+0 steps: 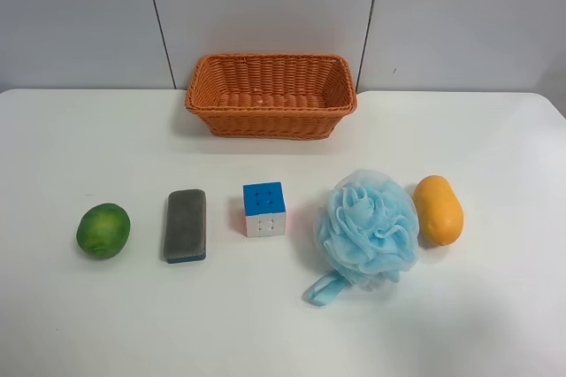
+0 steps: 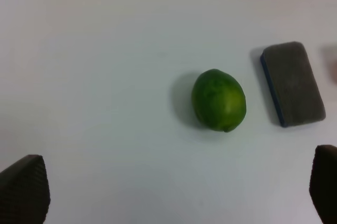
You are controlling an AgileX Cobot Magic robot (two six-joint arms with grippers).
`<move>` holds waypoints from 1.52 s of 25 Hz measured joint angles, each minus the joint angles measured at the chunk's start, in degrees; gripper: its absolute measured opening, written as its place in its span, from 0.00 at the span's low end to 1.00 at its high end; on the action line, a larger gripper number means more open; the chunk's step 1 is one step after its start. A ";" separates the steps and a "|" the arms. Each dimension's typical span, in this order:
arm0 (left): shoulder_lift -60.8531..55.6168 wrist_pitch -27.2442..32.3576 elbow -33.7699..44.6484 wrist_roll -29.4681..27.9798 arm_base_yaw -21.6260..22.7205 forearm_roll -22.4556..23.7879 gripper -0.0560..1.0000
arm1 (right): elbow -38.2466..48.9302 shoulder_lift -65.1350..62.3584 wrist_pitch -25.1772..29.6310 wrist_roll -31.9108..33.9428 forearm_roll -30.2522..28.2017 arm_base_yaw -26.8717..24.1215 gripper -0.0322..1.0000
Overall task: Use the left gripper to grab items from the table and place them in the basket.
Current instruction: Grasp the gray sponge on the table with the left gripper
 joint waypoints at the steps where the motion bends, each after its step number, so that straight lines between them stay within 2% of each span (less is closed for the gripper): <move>1: 2.53 0.59 -1.53 -0.65 -0.05 0.00 0.99 | 0.00 0.00 0.00 0.00 0.00 0.00 0.99; 5: 10.43 0.74 -6.16 -4.45 -2.58 1.06 0.99 | 0.00 0.00 0.00 0.00 0.00 0.00 0.99; 9: 16.80 0.68 -9.17 -8.51 -6.91 1.94 1.00 | 0.00 0.00 0.00 0.00 0.00 0.00 0.99; 14: 23.65 0.68 -9.82 -16.71 -15.36 5.67 0.99 | 0.00 0.00 0.00 0.00 0.00 0.00 0.99; 18: 28.83 -0.01 -9.88 -26.30 -23.44 10.08 0.99 | 0.00 0.00 0.00 0.00 0.00 0.00 0.99; 22: 34.77 -1.55 -9.88 -33.04 -28.47 11.13 0.99 | 0.00 0.00 0.00 0.00 0.00 0.00 0.99; 25: 39.01 -3.68 -9.88 -34.55 -29.82 10.32 0.99 | 0.00 0.00 0.00 0.00 0.00 0.00 0.99; 34: 49.72 -12.75 -9.93 -35.38 -30.05 4.74 0.99 | 0.00 0.00 0.00 0.00 0.00 0.00 0.99; 38: 53.77 -15.80 -9.93 -35.48 -30.05 3.80 0.99 | 0.00 0.00 0.00 0.00 0.00 0.00 0.99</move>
